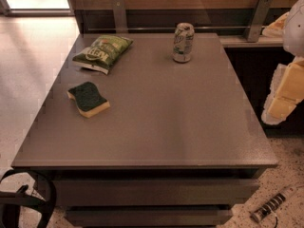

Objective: Move 7up can near sponge

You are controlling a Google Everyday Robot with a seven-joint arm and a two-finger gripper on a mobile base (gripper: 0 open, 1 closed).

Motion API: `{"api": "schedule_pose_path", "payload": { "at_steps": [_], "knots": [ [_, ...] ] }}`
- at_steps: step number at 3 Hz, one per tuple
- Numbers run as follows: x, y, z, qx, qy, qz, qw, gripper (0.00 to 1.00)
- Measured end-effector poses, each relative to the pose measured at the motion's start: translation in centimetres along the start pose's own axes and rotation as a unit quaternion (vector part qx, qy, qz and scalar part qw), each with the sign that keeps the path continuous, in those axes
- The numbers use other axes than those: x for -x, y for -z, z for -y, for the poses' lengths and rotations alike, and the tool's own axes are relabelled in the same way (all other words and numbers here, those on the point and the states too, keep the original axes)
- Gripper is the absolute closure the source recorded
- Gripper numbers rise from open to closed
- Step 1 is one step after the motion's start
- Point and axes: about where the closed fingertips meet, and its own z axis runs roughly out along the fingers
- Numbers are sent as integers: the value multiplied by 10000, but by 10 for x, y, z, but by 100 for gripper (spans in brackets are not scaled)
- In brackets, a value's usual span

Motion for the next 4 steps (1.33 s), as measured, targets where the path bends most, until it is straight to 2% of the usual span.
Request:
{"api": "schedule_pose_path", "payload": {
  "at_steps": [1, 2, 3, 4],
  "knots": [
    [0, 0, 0, -1, 0, 0, 10000, 0],
    [-3, -5, 15, -180, -210, 259, 9993, 0],
    [-14, -17, 46, -615, -800, 893, 9909, 0],
    [-13, -52, 76, -924, -1342, 1990, 9664, 0]
  ]
}}
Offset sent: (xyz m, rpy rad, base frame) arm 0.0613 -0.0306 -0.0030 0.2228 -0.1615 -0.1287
